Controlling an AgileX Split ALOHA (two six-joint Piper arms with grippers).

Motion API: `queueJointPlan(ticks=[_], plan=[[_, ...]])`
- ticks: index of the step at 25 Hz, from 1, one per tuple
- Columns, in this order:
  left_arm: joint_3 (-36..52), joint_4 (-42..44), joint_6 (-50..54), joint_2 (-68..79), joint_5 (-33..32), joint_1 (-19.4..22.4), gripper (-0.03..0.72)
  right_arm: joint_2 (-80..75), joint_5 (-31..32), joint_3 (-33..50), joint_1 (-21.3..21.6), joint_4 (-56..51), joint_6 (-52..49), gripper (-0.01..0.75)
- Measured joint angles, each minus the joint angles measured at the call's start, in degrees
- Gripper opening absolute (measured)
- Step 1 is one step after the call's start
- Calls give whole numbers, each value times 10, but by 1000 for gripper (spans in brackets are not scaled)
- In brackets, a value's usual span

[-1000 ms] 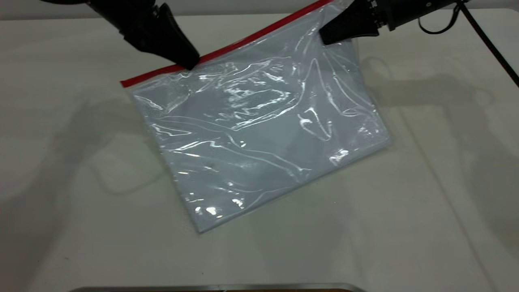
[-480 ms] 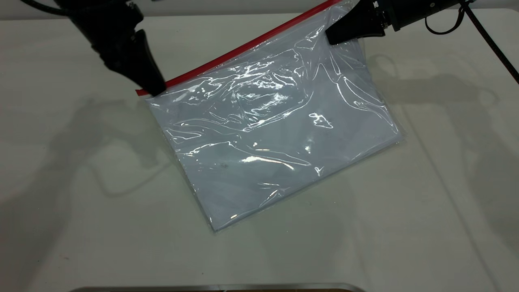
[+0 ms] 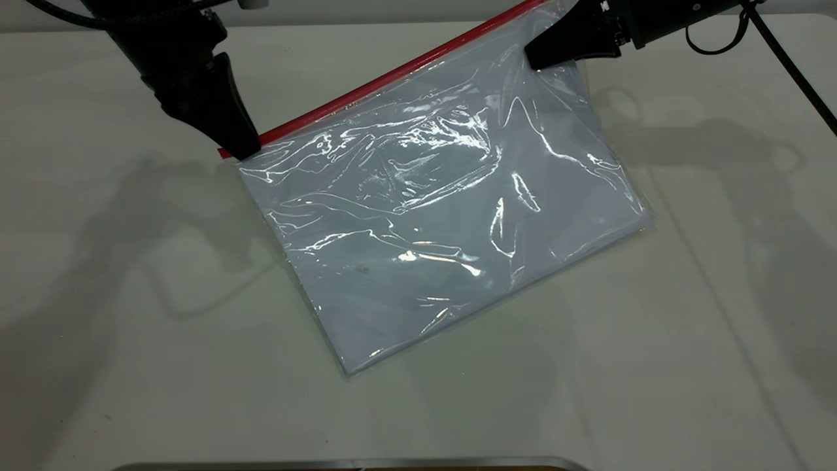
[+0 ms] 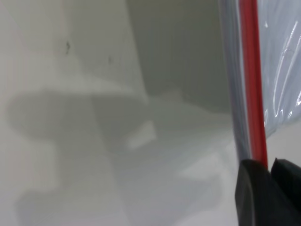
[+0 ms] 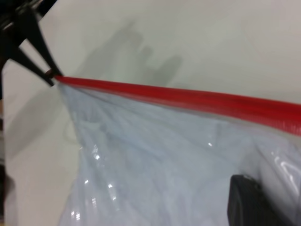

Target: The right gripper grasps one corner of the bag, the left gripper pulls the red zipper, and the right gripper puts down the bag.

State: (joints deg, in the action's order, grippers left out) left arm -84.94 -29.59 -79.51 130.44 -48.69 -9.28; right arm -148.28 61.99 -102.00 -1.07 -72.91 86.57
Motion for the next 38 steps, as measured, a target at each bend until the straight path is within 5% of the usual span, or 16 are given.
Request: queueJointPlan(ticks=[6, 10, 14, 24, 31, 38], plan=[[0, -1, 46, -1, 8, 1, 351, 0, -25, -1, 9, -12, 0, 507], [0, -4, 87, -5, 35, 1, 530, 3, -47, -1, 9, -9, 0, 626], [0, 2, 143, -40, 43, 0, 599, 41, -95, -1, 9, 36, -14, 623], [0, 114, 352, -247, 16, 0, 590, 292, -86, -1, 9, 173, -152, 577], [0, 207, 532, -403, -78, 0, 590, 480, -26, -1, 9, 207, -245, 577], [1, 231, 570, -534, -178, 0, 590, 627, 78, -1, 9, 267, -343, 577]])
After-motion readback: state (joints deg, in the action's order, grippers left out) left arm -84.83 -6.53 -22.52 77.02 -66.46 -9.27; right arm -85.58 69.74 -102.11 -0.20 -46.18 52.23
